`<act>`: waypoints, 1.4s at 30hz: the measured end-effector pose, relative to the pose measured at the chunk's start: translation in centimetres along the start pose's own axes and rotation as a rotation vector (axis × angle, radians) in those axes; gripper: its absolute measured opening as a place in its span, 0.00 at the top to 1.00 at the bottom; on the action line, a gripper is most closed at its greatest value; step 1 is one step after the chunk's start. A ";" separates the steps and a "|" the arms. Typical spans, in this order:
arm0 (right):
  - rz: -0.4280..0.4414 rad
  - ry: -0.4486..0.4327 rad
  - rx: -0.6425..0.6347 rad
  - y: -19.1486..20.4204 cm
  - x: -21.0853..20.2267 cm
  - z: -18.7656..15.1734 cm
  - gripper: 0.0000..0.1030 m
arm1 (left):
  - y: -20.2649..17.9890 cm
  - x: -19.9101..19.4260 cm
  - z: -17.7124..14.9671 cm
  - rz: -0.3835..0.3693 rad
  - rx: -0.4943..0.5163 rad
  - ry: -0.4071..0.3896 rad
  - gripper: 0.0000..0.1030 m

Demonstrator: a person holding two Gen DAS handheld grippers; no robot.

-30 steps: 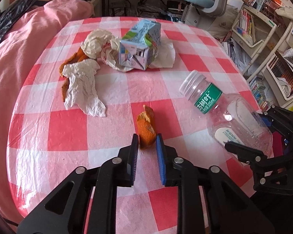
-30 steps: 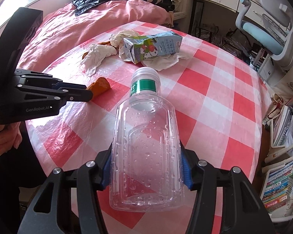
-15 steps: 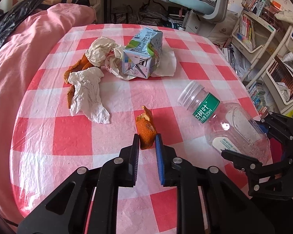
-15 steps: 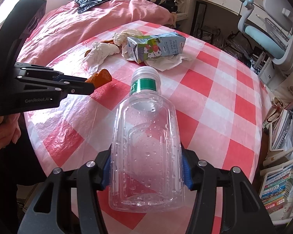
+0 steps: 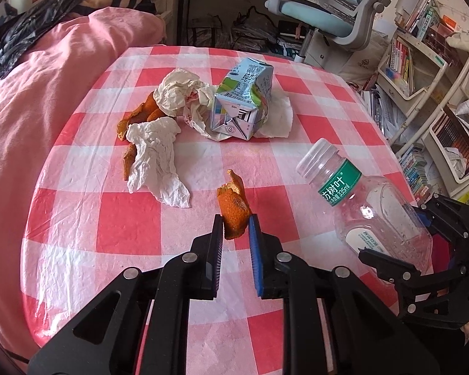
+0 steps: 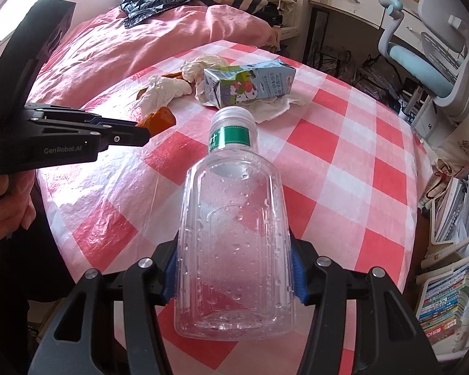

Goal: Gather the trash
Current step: 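Lift the orange peel and the bottle off the table with both grippers, then carry peel and bottle over the yellow wastebasket and open both grippers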

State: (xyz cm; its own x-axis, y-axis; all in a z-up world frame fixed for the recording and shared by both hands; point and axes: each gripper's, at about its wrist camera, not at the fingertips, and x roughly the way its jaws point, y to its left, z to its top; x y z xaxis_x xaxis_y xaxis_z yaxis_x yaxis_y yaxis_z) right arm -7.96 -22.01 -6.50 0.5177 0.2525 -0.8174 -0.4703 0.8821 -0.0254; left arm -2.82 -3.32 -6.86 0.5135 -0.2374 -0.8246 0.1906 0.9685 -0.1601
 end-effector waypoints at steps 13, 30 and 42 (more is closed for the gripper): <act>-0.006 -0.019 0.006 -0.3 -0.4 0.1 0.47 | -0.1 -0.1 0.0 -0.001 -0.001 -0.005 0.85; -0.009 -0.031 0.007 -0.4 -0.6 0.1 0.47 | -0.1 -0.1 0.0 -0.002 0.000 -0.005 0.85; -0.049 -0.051 0.048 -2.3 -2.0 -0.7 0.47 | -1.7 -0.4 0.2 -0.042 0.006 -0.010 0.85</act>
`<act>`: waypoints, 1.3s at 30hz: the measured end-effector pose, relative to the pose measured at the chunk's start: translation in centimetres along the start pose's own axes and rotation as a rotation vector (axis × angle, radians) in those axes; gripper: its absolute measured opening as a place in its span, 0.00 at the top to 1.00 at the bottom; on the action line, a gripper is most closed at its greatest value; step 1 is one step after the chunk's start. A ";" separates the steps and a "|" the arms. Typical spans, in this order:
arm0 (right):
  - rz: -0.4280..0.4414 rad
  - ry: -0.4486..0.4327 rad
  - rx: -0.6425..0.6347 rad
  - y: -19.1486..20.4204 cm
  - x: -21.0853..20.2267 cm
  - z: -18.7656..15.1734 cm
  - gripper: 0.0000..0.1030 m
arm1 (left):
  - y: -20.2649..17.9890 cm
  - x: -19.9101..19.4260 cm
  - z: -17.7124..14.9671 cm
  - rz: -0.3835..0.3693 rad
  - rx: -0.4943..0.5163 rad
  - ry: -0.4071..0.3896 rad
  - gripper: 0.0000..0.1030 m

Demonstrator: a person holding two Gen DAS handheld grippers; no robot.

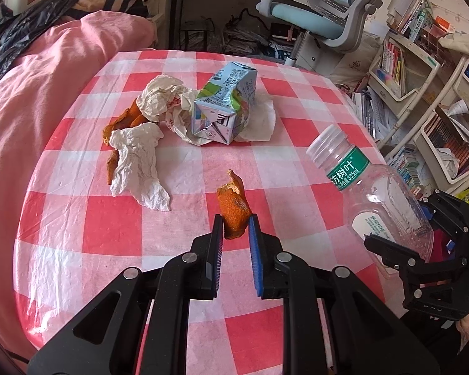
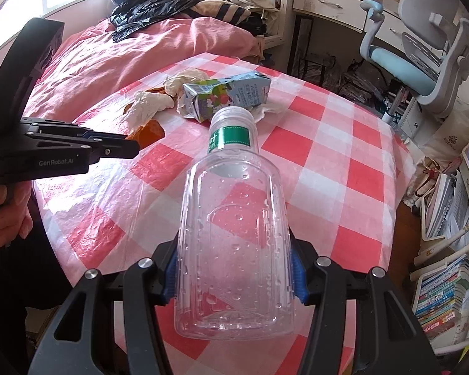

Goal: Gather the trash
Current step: 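Carry peel and bottle over the yellow wastebasket and open both grippers, then move both open grippers back above the table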

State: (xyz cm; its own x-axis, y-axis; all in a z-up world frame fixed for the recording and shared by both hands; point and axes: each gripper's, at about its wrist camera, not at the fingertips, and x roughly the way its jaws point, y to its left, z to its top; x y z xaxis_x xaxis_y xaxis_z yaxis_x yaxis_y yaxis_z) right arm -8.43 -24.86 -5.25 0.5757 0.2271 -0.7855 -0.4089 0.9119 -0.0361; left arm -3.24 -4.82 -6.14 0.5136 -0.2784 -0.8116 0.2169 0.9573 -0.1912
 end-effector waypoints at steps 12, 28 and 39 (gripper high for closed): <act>-0.123 -0.005 0.158 -7.3 -5.0 -5.2 0.47 | -9.0 0.6 -0.8 -0.118 0.101 0.003 0.85; -0.219 0.104 0.539 -18.8 -7.6 -15.2 0.34 | -25.2 2.9 -4.2 -0.356 0.292 0.041 0.85; -0.169 -0.214 0.739 -21.6 -12.2 -14.9 0.29 | -33.0 6.9 -7.6 -0.410 0.352 0.116 0.39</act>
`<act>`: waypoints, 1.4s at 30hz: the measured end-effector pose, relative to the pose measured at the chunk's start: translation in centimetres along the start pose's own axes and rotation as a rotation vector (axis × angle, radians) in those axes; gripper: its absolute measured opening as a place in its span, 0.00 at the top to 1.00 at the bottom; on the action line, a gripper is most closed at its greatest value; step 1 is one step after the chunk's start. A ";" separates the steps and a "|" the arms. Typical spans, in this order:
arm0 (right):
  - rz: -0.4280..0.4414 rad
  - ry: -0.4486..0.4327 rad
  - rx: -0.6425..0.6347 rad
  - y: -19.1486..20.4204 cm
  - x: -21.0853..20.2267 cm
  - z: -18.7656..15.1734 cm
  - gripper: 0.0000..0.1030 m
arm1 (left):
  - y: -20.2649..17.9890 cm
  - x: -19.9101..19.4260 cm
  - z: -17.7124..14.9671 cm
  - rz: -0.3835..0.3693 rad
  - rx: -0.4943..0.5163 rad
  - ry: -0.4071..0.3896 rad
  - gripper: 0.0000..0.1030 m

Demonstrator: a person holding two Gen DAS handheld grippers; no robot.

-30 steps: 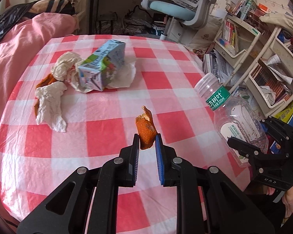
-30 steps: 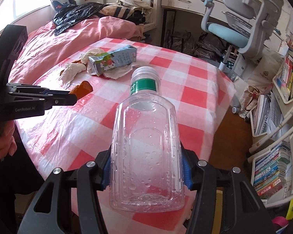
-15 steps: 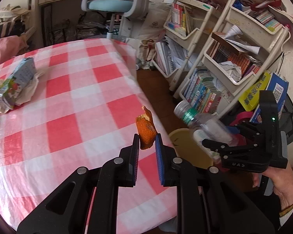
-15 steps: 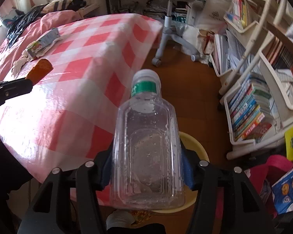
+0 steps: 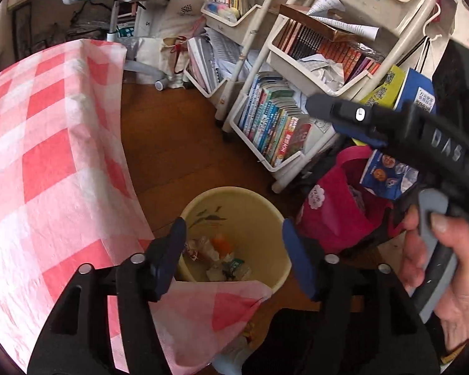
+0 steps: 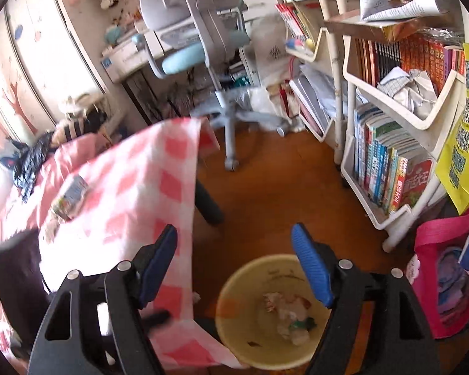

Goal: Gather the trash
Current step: 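Move both open grippers back above the table, then move both open grippers toward the tissues and carton on the table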

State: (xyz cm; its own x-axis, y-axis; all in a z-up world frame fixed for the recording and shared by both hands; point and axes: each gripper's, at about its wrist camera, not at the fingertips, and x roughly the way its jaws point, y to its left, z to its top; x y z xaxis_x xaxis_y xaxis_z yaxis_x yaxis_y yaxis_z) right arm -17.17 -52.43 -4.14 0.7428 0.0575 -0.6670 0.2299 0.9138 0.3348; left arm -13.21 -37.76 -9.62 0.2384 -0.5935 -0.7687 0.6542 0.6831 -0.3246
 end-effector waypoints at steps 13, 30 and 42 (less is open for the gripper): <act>0.029 -0.002 -0.165 5.8 1.8 0.6 0.22 | 7.3 -8.5 0.3 0.216 -0.162 -0.230 0.13; 0.059 0.081 -0.408 15.3 6.0 -1.2 0.19 | 19.1 -16.5 -1.4 0.376 -0.326 -0.248 0.12; 0.096 0.110 -0.497 20.5 8.1 -2.6 0.19 | 21.7 -18.5 -2.6 0.403 -0.340 -0.238 0.11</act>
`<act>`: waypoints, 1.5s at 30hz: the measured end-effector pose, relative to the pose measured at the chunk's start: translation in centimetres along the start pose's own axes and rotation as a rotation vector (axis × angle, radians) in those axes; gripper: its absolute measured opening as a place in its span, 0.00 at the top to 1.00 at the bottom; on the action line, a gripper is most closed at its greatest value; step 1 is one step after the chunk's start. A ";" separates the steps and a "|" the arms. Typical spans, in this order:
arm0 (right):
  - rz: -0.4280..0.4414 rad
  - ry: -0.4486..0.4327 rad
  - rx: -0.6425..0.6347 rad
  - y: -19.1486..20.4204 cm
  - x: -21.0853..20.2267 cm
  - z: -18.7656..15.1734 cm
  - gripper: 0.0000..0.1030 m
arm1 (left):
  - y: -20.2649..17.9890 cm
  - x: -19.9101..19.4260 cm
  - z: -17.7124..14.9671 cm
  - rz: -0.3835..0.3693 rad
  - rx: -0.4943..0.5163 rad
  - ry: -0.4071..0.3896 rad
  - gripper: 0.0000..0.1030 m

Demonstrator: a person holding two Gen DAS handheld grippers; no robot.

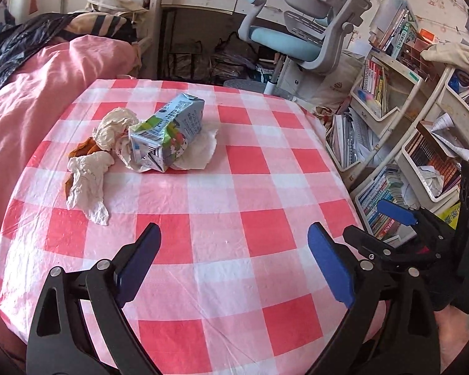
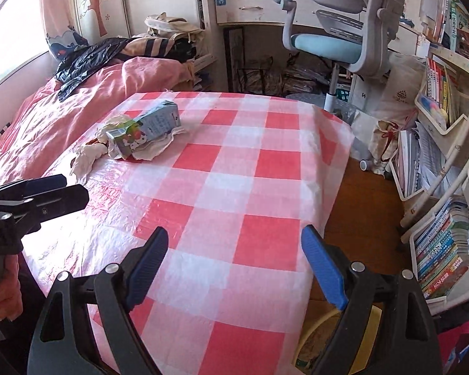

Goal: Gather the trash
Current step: 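Move both open grippers toward the tissues and carton on the table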

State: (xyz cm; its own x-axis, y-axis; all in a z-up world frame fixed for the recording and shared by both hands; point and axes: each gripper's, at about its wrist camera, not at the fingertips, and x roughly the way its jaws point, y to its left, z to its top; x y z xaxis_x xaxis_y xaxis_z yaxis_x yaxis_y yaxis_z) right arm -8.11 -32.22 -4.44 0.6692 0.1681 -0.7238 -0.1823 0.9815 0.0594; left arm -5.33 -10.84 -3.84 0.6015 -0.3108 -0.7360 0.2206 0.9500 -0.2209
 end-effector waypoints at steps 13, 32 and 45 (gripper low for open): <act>0.004 0.022 -0.085 2.6 1.5 0.4 0.18 | 1.6 0.0 0.3 0.007 -0.016 0.012 0.11; 0.017 0.022 -0.113 3.6 1.8 0.6 0.18 | 1.7 0.1 0.3 0.008 -0.014 0.020 0.11; 0.026 0.019 -0.127 4.5 2.0 0.7 0.18 | 2.3 -0.2 0.1 0.012 -0.020 0.022 0.10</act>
State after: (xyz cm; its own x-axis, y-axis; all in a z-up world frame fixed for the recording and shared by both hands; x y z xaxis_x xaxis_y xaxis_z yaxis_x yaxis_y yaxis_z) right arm -7.13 -27.43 -5.14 0.6497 0.1905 -0.7359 -0.2903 0.9569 -0.0086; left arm -4.86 -8.59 -4.11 0.5872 -0.2985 -0.7524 0.1975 0.9543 -0.2244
